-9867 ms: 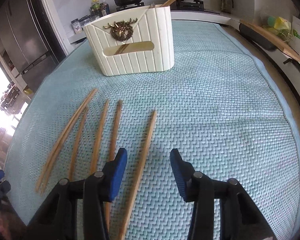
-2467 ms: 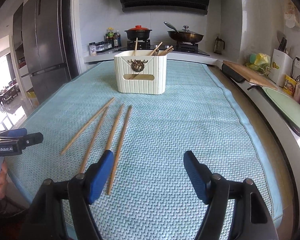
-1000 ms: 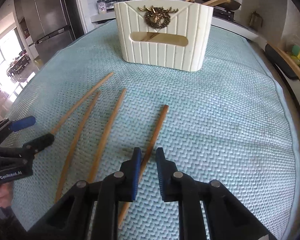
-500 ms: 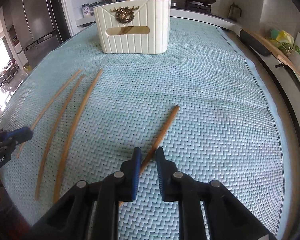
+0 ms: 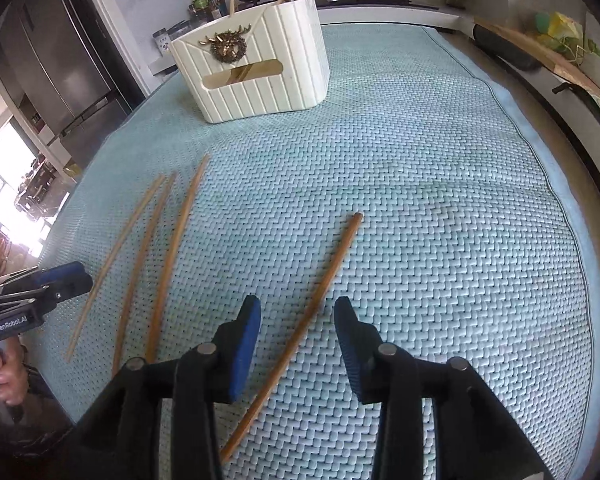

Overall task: Organize utensils
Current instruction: 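Grasp a chopstick with the left tool while the right tool grasps another, then lift both held chopsticks and carry them toward the cream basket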

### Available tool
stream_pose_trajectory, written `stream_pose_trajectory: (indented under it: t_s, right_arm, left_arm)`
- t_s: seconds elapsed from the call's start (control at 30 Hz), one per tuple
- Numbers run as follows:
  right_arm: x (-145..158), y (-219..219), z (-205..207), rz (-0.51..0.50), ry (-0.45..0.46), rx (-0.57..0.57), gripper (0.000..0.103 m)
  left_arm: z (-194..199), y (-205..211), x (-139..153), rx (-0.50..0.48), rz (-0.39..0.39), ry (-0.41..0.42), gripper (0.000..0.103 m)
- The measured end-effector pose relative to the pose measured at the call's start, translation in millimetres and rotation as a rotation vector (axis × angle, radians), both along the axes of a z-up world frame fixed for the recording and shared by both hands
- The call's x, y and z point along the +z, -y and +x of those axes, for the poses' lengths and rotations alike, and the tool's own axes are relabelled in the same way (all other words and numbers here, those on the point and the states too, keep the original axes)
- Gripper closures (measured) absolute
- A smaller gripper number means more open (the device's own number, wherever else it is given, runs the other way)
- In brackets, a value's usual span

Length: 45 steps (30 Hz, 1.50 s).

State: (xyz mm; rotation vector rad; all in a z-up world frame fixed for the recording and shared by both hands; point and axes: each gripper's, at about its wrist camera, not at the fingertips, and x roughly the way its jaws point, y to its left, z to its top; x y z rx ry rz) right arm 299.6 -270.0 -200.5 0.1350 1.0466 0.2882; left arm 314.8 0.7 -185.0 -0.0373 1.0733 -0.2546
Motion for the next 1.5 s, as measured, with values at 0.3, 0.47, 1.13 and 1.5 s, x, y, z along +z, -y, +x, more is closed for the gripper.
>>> stream_pose_trajectory:
  t_s: [0.3, 0.47, 1.13, 1.5]
  right_arm:
    - [-4, 6, 48, -0.055, -0.107, 0.012, 0.064]
    - [-4, -18, 70, -0.142, -0.113, 0.054, 0.063]
    - [42, 8, 83, -0.005, 0.043, -0.032, 0.101]
    - [58, 0, 64, -0.035, -0.005, 0.026, 0.097]
  left_arm:
    - [69, 22, -13, -0.097, 0.142, -0.020, 0.056]
    - [90, 27, -14, -0.123, 0.179, -0.032, 0.057]
    - [88, 14, 48, -0.104, 0.066, 0.075, 0.098]
    - [62, -6, 116, -0.075, -0.012, 0.207, 0.098]
